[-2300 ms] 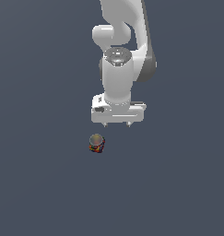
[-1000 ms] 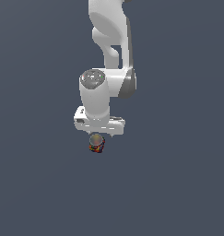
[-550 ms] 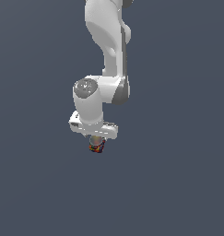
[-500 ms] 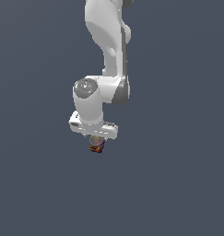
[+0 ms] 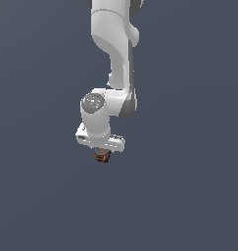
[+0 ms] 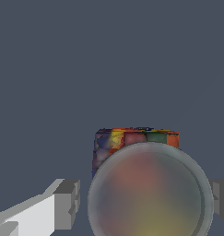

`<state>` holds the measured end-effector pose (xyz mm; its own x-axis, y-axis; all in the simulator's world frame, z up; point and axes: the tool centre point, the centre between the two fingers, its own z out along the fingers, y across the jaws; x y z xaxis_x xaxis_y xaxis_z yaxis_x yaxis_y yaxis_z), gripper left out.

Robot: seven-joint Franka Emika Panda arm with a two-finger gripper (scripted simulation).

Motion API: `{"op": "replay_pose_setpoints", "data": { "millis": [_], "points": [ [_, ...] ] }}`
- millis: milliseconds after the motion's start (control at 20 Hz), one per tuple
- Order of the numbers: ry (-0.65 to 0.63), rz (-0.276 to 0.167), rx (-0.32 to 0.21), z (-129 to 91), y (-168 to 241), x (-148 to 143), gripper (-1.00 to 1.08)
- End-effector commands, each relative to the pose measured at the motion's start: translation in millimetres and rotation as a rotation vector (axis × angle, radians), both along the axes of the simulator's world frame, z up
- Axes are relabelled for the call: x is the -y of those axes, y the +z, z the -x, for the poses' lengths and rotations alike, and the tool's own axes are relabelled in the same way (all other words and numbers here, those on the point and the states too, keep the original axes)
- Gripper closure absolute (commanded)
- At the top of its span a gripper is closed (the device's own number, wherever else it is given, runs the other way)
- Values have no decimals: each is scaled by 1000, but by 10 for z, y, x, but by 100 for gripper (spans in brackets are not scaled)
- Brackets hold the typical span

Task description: Pick up the object and move it to a goal position.

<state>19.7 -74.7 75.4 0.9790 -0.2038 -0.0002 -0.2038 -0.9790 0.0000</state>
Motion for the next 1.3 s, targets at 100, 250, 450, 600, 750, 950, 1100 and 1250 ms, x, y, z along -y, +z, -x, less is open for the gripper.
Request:
{"op": "replay_pose_setpoints", "data": {
  "millis": [100, 250, 450, 600, 750, 950, 1100, 1250],
  "points": [
    [-1, 0, 0, -2, -159, 4, -92],
    [-1, 0, 0, -11, -175, 5, -92],
    [-1, 0, 0, -11, -175, 5, 108],
    [-1, 0, 0, -11, -175, 5, 108],
    [-1, 0, 0, -11, -175, 5, 108],
    [-1, 0, -1, 10, -165, 2, 108],
    [-1, 0, -1, 51, -152, 6, 108],
    [-1, 0, -1, 120, -129, 12, 108]
  ]
}}
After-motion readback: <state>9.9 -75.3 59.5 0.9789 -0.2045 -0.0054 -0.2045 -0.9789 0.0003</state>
